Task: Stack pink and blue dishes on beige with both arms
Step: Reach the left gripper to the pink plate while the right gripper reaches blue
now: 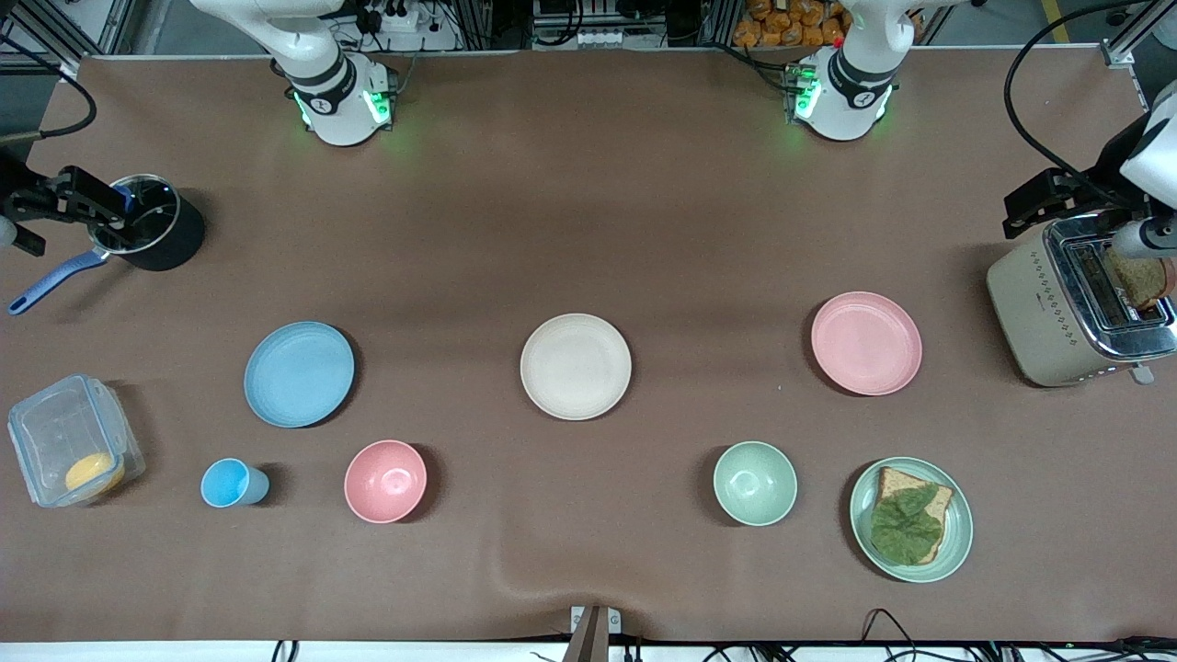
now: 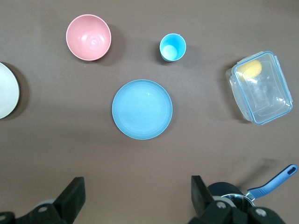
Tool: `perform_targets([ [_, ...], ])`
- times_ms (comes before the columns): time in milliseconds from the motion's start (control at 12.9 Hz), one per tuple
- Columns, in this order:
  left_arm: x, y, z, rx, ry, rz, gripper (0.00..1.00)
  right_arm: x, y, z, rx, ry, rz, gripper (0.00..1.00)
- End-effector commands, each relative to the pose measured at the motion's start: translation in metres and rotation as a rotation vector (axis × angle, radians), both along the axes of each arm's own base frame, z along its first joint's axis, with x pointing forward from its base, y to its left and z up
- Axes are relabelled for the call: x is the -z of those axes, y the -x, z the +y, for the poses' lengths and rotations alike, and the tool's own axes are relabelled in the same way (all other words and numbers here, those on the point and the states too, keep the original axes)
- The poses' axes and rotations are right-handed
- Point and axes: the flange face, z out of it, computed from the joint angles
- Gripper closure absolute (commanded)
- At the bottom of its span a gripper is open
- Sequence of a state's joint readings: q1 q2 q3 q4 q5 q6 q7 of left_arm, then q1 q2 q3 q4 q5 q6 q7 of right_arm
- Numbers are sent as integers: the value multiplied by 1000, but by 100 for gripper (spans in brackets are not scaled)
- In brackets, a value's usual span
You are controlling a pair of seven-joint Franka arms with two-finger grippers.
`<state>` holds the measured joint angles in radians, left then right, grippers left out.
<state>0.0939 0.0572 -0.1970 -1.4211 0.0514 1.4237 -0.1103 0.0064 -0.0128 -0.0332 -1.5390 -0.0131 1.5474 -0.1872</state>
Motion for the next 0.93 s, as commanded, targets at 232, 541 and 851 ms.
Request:
perform_targets([
  [232, -2, 5, 16, -12, 2, 19, 0, -1, -1, -4, -4, -11, -2, 0],
  [541, 105, -17, 33, -40, 7, 117, 0, -2, -1, -4, -6, -11, -4, 0],
  [851, 237, -9, 50, -54, 17, 13, 0, -2, -1, -7, -4, -11, -4, 0],
])
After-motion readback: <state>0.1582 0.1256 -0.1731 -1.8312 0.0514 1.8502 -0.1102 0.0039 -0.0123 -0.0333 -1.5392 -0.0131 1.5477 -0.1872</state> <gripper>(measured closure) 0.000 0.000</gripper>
